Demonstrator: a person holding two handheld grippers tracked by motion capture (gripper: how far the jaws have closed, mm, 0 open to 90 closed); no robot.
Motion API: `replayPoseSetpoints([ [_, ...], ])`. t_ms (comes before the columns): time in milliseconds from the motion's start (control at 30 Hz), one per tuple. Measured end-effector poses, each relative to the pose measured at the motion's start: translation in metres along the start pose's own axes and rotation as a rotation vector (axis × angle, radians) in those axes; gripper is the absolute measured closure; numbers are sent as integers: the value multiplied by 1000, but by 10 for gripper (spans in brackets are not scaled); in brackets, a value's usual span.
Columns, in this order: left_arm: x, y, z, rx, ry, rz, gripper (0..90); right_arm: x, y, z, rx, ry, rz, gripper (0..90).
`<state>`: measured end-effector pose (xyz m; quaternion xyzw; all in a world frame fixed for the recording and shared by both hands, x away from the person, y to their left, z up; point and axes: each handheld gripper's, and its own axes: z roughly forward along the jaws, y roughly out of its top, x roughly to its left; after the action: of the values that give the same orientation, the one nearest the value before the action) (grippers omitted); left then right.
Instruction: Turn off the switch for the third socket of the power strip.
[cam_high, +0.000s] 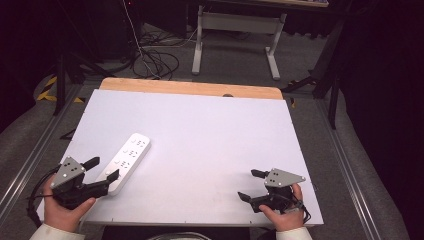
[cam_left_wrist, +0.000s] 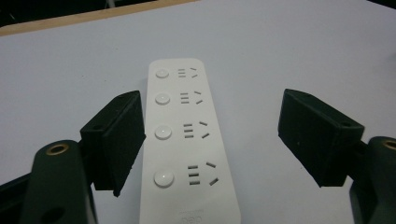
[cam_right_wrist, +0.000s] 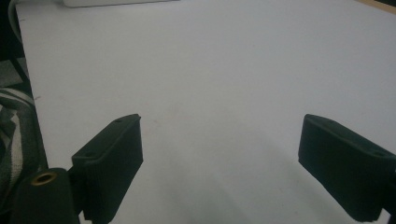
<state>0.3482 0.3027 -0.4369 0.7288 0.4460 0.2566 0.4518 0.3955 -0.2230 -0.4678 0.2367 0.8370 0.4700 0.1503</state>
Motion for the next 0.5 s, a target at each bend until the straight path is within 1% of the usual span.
replayPoseSetpoints([
  [67,0,3,0,4,0,-7,249,0,0,0,0,2,1,143],
  [233,1,9,0,16,0,7,249,0,0,2,10,5,-1,143],
  [400,3,15,3,19,-1,7,266,0,0,2,9,6,0,143],
  [433,3,16,4,21,-7,-1,266,0,0,2,9,6,0,143],
  [500,3,19,6,24,-8,6,266,0,0,2,7,7,1,143],
])
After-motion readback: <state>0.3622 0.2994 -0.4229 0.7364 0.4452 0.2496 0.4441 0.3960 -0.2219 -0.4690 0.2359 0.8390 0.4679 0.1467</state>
